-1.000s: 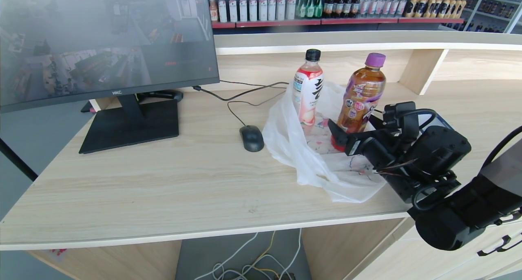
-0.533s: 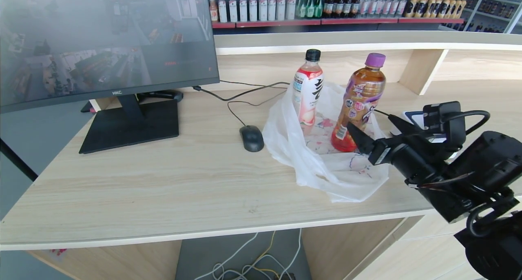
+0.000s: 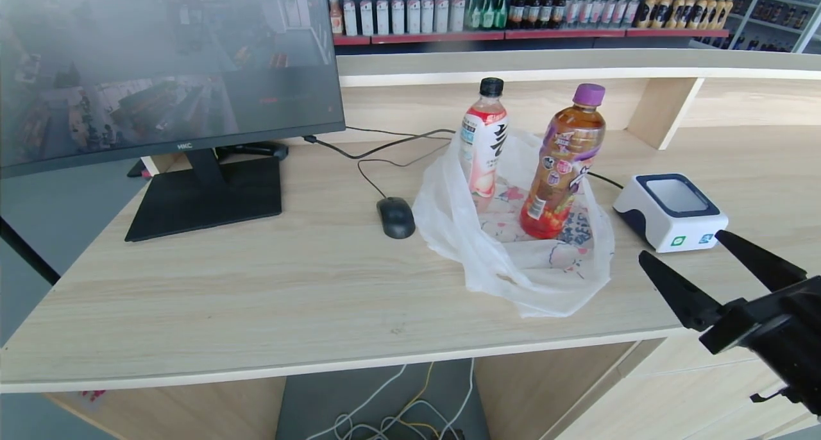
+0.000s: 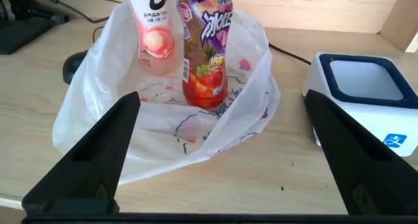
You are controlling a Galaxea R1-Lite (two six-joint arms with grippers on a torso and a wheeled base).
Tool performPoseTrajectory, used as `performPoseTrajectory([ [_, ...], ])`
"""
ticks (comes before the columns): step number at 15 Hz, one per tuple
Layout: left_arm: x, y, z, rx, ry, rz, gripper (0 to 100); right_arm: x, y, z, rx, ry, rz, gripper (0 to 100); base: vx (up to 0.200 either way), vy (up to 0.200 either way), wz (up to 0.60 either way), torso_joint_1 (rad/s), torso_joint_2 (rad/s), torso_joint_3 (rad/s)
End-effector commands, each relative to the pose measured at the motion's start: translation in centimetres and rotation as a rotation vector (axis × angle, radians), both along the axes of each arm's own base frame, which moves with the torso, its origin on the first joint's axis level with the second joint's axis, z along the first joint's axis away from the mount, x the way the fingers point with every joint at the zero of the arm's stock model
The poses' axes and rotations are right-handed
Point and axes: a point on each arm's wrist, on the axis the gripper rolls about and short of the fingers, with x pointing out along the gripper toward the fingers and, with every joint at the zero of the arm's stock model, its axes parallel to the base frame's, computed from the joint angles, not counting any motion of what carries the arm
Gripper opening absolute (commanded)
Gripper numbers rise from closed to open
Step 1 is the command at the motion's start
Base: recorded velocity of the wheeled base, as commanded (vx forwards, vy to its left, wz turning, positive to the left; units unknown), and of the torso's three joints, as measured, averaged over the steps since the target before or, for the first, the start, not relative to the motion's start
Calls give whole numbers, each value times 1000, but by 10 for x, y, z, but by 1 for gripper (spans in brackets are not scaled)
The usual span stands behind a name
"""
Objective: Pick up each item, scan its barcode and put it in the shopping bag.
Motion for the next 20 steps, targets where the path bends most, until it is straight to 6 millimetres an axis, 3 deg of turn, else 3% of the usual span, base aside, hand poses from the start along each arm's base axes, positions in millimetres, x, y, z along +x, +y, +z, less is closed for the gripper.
performPoseTrajectory([
  [1,0,0,0,1,-1,0,100,-26,-9,9,30,-84,1,100,0,0,0,0,0,0],
  [4,0,0,0,0,-1,0,100,-34,-13,16,52,-128,-7,100,0,0,0,0,0,0],
  [5,0,0,0,0,-1,0,100,-48,-21,25,84,-202,-28,100,0,0,0,0,0,0],
  [6,0,0,0,-2,1,0,100,-57,-24,19,73,-137,-45,100,0,0,0,0,0,0],
  [8,0,0,0,-2,1,0,100,-85,-34,-1,48,27,-33,100,0,0,0,0,0,0],
  [11,0,0,0,-2,-1,0,100,-140,-52,-52,-5,235,34,100,0,0,0,0,0,0],
  [13,0,0,0,-2,-1,0,100,-155,-57,-70,-60,291,80,100,0,0,0,0,0,0],
  [15,0,0,0,-2,-1,0,100,-162,-60,-86,-78,283,89,100,0,0,0,0,0,0],
  [17,0,0,0,-2,-1,0,100,-164,-60,-88,-75,281,86,100,0,0,0,0,0,0],
  [20,0,0,0,0,-1,0,100,-160,-55,-87,-28,356,-193,100,0,0,0,0,0,0],
])
